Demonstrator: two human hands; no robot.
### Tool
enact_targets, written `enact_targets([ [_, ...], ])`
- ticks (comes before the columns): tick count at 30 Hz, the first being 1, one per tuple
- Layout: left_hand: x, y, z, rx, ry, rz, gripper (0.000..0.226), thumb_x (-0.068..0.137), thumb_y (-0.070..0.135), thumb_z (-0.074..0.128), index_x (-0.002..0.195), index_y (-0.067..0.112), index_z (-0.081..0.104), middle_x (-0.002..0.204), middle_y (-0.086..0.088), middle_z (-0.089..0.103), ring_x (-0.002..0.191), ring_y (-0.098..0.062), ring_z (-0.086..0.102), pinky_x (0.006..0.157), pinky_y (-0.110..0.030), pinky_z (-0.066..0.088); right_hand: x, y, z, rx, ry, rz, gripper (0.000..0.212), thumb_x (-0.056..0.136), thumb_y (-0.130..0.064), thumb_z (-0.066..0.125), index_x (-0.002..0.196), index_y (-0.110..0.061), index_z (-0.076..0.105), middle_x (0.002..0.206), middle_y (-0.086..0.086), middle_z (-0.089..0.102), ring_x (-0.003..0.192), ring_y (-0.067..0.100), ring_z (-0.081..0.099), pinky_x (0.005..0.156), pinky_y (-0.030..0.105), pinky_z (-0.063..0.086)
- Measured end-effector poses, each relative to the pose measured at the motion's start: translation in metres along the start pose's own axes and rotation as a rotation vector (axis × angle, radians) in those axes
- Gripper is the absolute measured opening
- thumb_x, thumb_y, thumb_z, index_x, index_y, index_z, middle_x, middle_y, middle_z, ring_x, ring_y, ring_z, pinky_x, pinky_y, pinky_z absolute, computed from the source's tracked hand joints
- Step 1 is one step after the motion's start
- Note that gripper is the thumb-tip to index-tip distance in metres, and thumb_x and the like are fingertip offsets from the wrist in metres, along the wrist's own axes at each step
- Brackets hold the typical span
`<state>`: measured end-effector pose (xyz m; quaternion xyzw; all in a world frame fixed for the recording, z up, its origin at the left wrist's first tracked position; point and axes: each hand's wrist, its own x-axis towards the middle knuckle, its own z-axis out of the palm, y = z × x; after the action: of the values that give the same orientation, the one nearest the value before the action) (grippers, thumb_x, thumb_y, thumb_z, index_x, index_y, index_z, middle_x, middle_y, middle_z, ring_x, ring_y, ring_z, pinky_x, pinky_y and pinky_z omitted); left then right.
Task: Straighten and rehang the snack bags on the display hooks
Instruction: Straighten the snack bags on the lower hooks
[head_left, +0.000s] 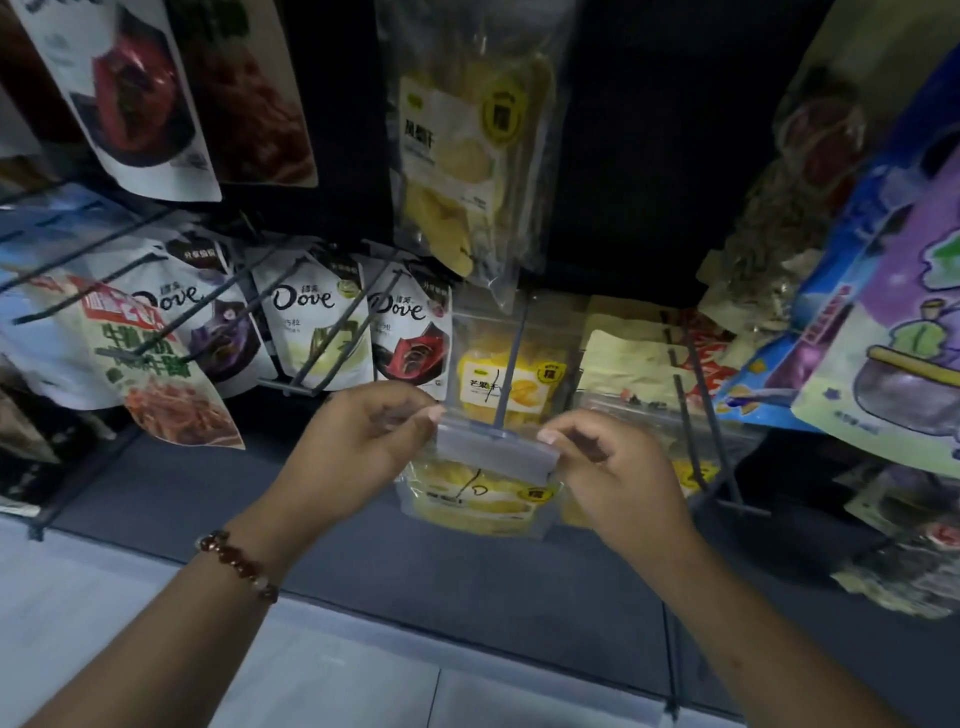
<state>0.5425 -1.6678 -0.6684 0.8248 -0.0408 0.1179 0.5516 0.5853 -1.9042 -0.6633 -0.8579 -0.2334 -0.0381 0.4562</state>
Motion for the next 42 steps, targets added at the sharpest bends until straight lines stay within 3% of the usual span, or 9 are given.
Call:
enact_targets([
  [5, 0.003, 0.005, 0.002, -0.114, -0.031, 0.027, 0.012, 0.086, 0.024, 0.067, 0.079, 0.018, 0.075, 0.071, 0.002, 0.07, 0.067, -0.007, 0.064, 0.064, -0.017, 0.047, -0.001, -0.006, -0.005, 0.024, 0.075, -0.051, 0.024, 0.089, -0.02, 0.062, 0.067, -0.031, 0.063, 0.07, -0.017, 0.063, 0.065, 0.006, 0.058, 0.056, 0.021, 0.044],
  [10, 0.01, 0.001, 0.006, -0.011, 0.025, -0.001, 0.013, 0.093, 0.022, 0.065, 0.087, 0.014, 0.074, 0.082, 0.0, 0.072, 0.078, -0.018, 0.068, 0.065, -0.027, 0.053, 0.002, 0.001, 0.002, -0.021, 0.075, 0.027, 0.02, 0.091, -0.025, 0.06, 0.072, -0.025, 0.065, 0.071, -0.01, 0.064, 0.068, 0.008, 0.059, 0.06, 0.03, 0.046],
  [14, 0.011, -0.005, 0.008, 0.169, 0.115, 0.001, 0.011, 0.093, 0.03, 0.063, 0.086, 0.028, 0.071, 0.081, 0.014, 0.069, 0.074, -0.001, 0.065, 0.06, -0.012, 0.045, 0.011, 0.006, 0.012, -0.039, 0.087, 0.048, 0.02, 0.094, -0.027, 0.058, 0.078, -0.022, 0.067, 0.073, -0.011, 0.065, 0.072, 0.004, 0.06, 0.062, 0.029, 0.047],
  [20, 0.017, -0.006, 0.025, 0.277, 0.315, -0.06, 0.023, 0.091, 0.049, 0.06, 0.095, 0.028, 0.069, 0.089, 0.013, 0.069, 0.082, -0.007, 0.066, 0.073, -0.036, 0.056, 0.023, 0.012, 0.02, -0.083, 0.169, 0.034, 0.019, 0.098, -0.029, 0.053, 0.091, -0.021, 0.068, 0.086, -0.013, 0.066, 0.085, 0.003, 0.06, 0.071, 0.03, 0.049],
  [25, 0.025, 0.004, 0.039, 0.396, 0.413, -0.073, 0.03, 0.094, 0.045, 0.059, 0.107, 0.02, 0.067, 0.102, 0.011, 0.064, 0.087, -0.005, 0.058, 0.076, -0.027, 0.048, 0.032, 0.015, 0.021, -0.176, 0.231, 0.023, 0.014, 0.096, -0.024, 0.054, 0.094, -0.021, 0.068, 0.089, -0.01, 0.064, 0.086, 0.01, 0.06, 0.072, 0.031, 0.049],
  [29, 0.017, 0.005, 0.034, 0.574, 0.323, -0.01, 0.038, 0.098, 0.035, 0.054, 0.134, 0.023, 0.053, 0.134, 0.005, 0.053, 0.112, -0.019, 0.056, 0.083, -0.035, 0.05, 0.024, 0.011, 0.018, -0.331, 0.187, -0.008, 0.027, 0.097, -0.02, 0.05, 0.121, -0.018, 0.064, 0.113, -0.005, 0.061, 0.104, 0.014, 0.055, 0.082, 0.027, 0.042],
  [34, -0.006, 0.005, 0.026, 0.806, 0.144, -0.077, 0.074, 0.093, 0.025, 0.055, 0.155, 0.025, 0.016, 0.16, -0.009, 0.022, 0.139, -0.031, 0.034, 0.097, -0.043, 0.047, 0.003, 0.006, 0.006, -0.44, 0.07, 0.022, 0.066, 0.096, -0.025, 0.054, 0.154, -0.02, 0.023, 0.158, -0.004, 0.026, 0.146, 0.016, 0.02, 0.119, 0.037, 0.025],
  [39, -0.045, 0.007, 0.034, 1.0, -0.019, -0.201, 0.081, 0.094, 0.041, 0.053, 0.155, 0.02, 0.004, 0.162, -0.014, 0.006, 0.148, -0.033, 0.012, 0.113, -0.045, 0.032, -0.032, 0.0, 0.002, -0.549, -0.07, -0.042, 0.082, 0.097, -0.029, 0.052, 0.156, -0.018, -0.003, 0.163, -0.003, -0.008, 0.15, 0.014, -0.01, 0.122, 0.032, -0.003],
  [42, -0.069, 0.017, 0.047, 1.07, -0.13, -0.218, 0.082, 0.095, 0.044, 0.05, 0.156, 0.021, 0.0, 0.163, -0.013, -0.002, 0.149, -0.033, 0.008, 0.117, -0.044, 0.025, -0.053, 0.001, 0.0, -0.622, -0.122, -0.062, 0.083, 0.098, -0.035, 0.047, 0.155, -0.017, -0.009, 0.162, -0.001, -0.013, 0.149, 0.016, -0.015, 0.123, 0.036, 0.0],
])
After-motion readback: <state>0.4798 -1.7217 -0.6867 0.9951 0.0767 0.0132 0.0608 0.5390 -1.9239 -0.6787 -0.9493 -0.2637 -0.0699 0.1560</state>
